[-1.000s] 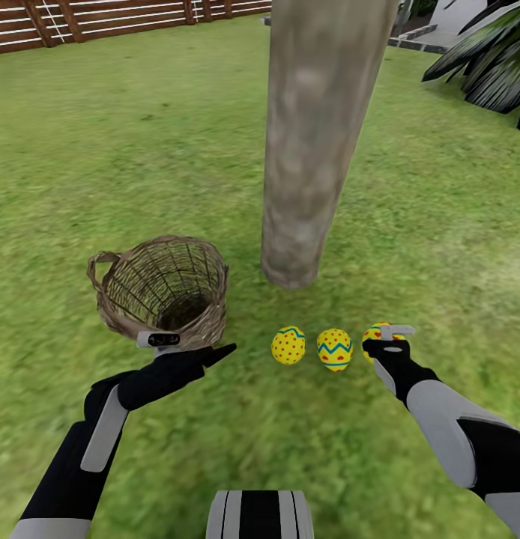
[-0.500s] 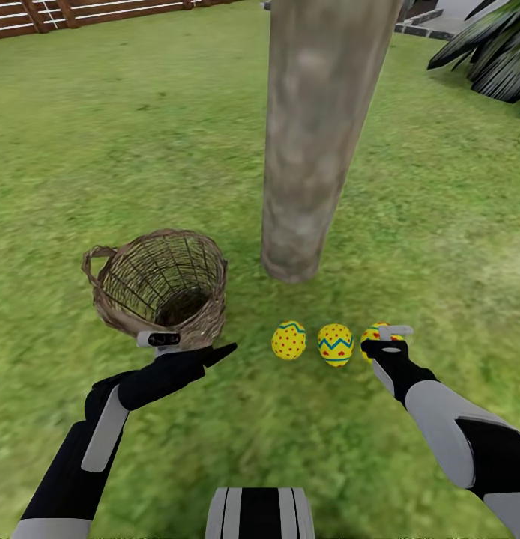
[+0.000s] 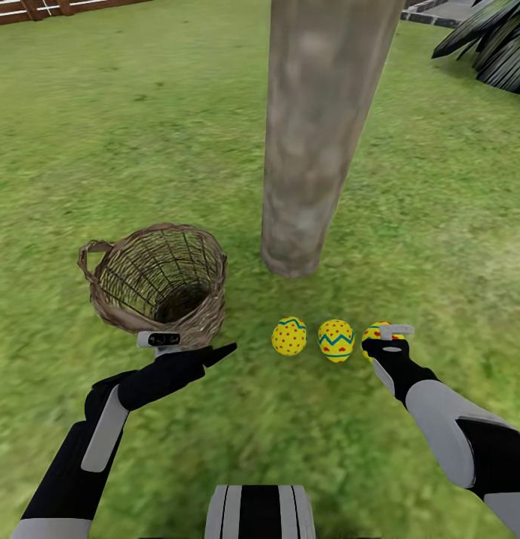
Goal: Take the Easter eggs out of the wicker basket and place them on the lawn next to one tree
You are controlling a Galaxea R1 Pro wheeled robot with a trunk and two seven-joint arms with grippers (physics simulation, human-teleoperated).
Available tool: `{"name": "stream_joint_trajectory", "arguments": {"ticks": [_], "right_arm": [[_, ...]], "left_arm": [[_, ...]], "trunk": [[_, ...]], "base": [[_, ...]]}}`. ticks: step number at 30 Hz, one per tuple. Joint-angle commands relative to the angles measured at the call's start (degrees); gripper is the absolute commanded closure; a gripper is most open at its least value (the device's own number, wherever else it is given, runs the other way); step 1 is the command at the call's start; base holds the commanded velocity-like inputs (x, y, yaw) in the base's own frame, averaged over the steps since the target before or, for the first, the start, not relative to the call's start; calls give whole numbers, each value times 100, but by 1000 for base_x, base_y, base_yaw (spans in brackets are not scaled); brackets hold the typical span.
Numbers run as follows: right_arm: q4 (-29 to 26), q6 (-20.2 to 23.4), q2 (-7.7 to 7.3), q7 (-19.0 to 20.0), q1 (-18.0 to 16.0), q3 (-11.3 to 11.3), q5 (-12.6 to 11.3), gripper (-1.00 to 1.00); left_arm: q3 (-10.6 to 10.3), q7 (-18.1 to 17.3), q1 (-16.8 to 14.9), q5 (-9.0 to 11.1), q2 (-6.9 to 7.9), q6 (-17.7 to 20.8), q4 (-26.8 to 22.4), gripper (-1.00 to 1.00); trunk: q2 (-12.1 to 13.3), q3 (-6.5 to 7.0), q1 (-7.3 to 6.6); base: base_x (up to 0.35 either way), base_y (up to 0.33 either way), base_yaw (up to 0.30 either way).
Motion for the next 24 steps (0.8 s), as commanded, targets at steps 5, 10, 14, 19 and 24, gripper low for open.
{"name": "stream_joint_trajectory", "arguments": {"ticks": [5, 10, 14, 19, 24], "right_arm": [[-10, 33, 3, -3, -1, -35, 60, 100], [-9, 38, 3, -3, -1, -35, 60, 100], [-10, 38, 3, -3, -1, -35, 60, 100], [-13, 39, 3, -3, -1, -35, 60, 100], [-9, 39, 3, -3, -1, -35, 60, 100]], "left_arm": [[-1, -2, -2, 20, 2, 45, 0, -100], [0, -9, -2, 20, 1, 45, 0, -100], [0, -11, 6, 28, 2, 45, -3, -100], [0, -11, 7, 29, -3, 45, 0, -100], [-1, -3, 7, 27, -7, 45, 0, -100]], "trunk": [[-4, -47, 4], [-4, -47, 4], [-7, -92, 9], [-7, -92, 9], [-11, -158, 17]], "base": [[0, 0, 0], [0, 0, 0], [0, 0, 0], [0, 0, 0], [0, 0, 0]]}}
